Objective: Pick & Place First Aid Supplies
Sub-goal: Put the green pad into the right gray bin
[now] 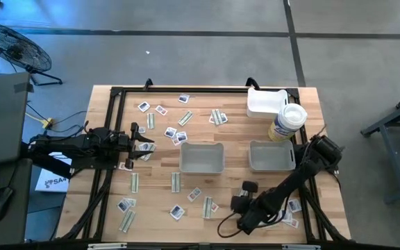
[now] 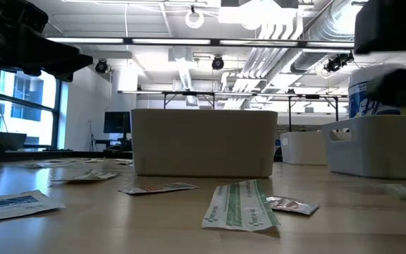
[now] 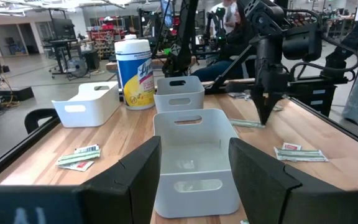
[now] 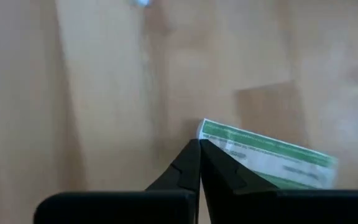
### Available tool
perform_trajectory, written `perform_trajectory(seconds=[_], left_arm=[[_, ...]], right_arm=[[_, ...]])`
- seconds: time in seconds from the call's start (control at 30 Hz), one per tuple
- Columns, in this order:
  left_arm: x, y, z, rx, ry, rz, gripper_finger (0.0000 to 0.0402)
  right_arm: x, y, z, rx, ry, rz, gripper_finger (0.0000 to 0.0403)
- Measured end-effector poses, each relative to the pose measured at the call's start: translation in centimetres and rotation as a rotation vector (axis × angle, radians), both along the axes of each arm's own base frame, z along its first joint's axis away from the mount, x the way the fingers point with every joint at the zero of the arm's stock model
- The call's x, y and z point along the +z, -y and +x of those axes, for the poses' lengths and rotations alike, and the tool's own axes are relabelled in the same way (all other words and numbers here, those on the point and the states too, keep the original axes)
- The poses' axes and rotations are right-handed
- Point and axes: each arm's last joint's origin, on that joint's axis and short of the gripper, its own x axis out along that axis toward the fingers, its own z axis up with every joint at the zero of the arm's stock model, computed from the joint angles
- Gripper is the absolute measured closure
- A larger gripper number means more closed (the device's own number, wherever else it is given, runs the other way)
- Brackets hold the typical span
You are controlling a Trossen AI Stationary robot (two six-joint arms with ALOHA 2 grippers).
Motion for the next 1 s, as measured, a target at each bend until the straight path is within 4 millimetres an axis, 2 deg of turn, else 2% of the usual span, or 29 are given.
perform_trajectory(seconds=[0.13,0.23,0.37,0.57,0.67,0.8,1.0], left_arm=[[0.0,0.0,0.0,0.0,0.0,0.0,0.0216],[0.0,0.0,0.0,0.0,-0.001,0.0,0.0216],[0.0,0.0,0.0,0.0,-0.001,0.0,0.0216],[0.0,0.0,0.0,0.0,0.0,0.0,0.0216],[0.0,0.0,0.0,0.0,-0.001,0.0,0.0216],[0.0,0.0,0.0,0.0,0.0,0.0,0.0216],[0.0,0.0,0.0,0.001,0.0,0.0,0.0216]], right_arm=[[2.5,0.3,0.5,-0.032,0.087,0.053,0.0401],[3.8,1.1,0.6,-0.102,0.137,0.066,0.0402],[6.9,2.8,0.6,-0.245,0.259,0.103,0.0402],[11.6,5.9,-0.9,-0.386,0.387,0.109,0.0402],[13.3,7.4,-2.0,-0.444,0.415,0.111,0.0402],[14.8,9.2,-3.9,-0.518,0.399,0.093,0.0402],[15.4,10.9,-6.3,-0.618,0.292,0.063,0.0402]])
